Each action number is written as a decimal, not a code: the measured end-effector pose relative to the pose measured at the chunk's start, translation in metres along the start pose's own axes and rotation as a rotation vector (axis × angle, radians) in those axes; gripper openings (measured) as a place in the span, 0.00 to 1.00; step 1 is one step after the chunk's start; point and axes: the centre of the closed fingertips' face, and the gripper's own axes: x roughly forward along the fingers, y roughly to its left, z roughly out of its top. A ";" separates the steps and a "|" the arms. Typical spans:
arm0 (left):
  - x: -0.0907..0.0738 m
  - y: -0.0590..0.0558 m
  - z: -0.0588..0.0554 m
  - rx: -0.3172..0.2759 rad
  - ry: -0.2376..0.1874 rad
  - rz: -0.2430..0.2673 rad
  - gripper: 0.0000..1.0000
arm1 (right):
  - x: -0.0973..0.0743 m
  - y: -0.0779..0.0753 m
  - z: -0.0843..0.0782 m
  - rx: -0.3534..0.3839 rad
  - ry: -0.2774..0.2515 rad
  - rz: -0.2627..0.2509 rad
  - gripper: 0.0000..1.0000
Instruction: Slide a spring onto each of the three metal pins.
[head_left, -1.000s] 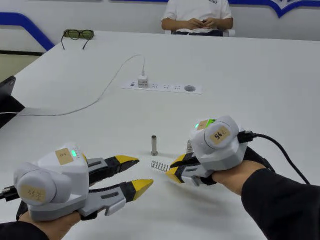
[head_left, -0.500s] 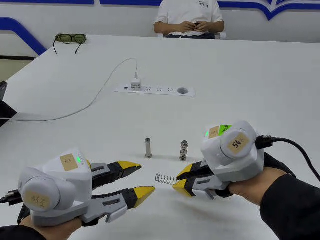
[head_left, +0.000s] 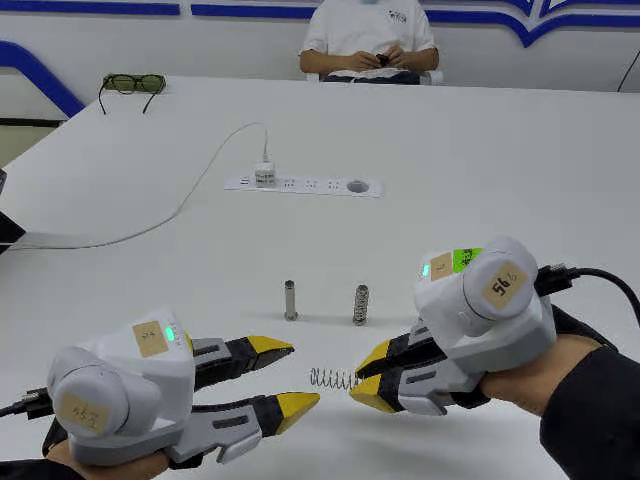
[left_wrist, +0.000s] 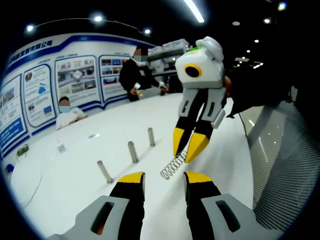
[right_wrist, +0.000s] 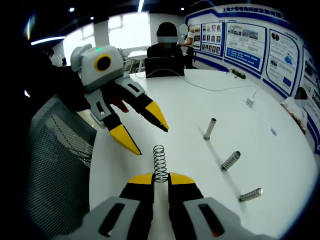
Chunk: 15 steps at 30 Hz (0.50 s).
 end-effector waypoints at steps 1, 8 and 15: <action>0.000 -0.001 0.000 0.002 0.003 -0.006 0.31 | 0.000 0.001 0.000 -0.003 0.001 0.007 0.11; 0.002 -0.008 -0.002 0.022 0.013 -0.042 0.29 | -0.001 0.009 -0.001 -0.018 0.013 0.046 0.11; 0.005 -0.018 -0.006 0.066 0.037 -0.081 0.24 | -0.003 0.013 0.000 -0.031 0.020 0.067 0.11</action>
